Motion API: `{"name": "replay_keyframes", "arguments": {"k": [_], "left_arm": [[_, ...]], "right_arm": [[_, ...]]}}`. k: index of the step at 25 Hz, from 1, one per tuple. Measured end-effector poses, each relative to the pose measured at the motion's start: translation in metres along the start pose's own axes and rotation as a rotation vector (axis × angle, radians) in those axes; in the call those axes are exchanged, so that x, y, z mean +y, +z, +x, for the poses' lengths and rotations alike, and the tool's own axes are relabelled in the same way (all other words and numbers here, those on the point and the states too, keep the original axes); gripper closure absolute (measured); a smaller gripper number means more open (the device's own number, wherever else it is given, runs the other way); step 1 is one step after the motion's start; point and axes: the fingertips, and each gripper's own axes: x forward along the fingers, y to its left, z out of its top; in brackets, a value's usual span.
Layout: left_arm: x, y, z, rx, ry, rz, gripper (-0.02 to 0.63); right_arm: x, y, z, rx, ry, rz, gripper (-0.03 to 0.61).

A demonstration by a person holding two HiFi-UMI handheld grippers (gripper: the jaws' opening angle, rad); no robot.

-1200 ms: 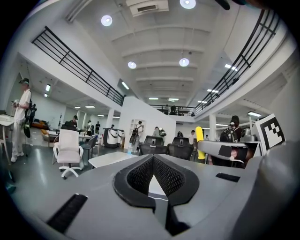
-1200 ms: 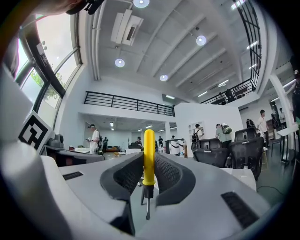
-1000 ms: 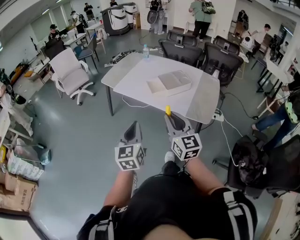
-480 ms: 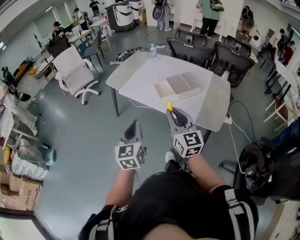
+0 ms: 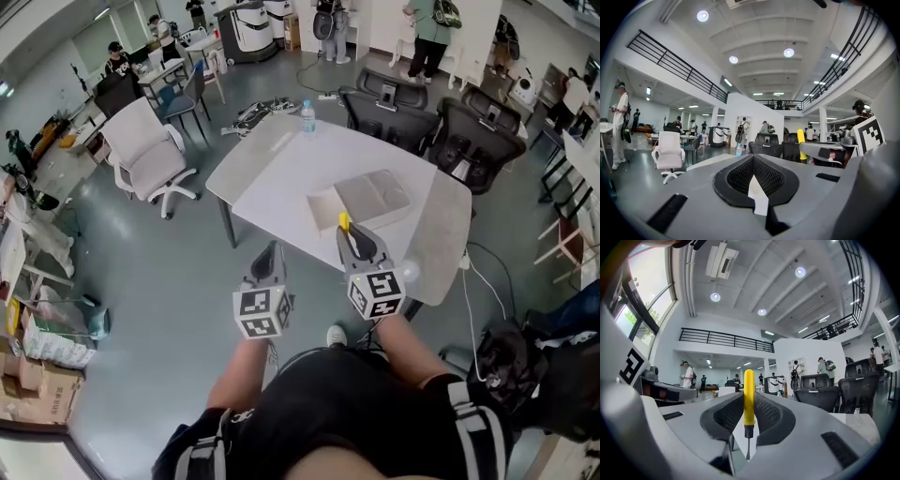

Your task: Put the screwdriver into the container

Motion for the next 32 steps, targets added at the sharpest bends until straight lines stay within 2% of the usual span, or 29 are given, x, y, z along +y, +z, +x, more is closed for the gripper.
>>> {"name": "replay_keyframes", "arguments": {"k": [10, 17, 26, 32], "left_arm": [[-0.016, 0.011, 0.126, 0.031, -0.022, -0.001, 0.611], [-0.021, 0.008, 0.182, 0.036, 0.028, -0.006, 0.611], [-0.024, 0.004, 0.216, 0.068, 0.016, 0.003, 0.611], [-0.016, 0.01, 0.242, 0.048, -0.01, 0.024, 0.611]], "right_arm": [[-0.088, -0.019, 0.076, 0.062, 0.021, 0.004, 0.511], [-0.137, -0.036, 0.108, 0.086, 0.042, 0.024, 0.511], [-0.153, -0.062, 0.131, 0.149, 0.054, 0.034, 0.511], [-0.157, -0.075, 0.151, 0.179, 0.048, 0.035, 0.511]]}}
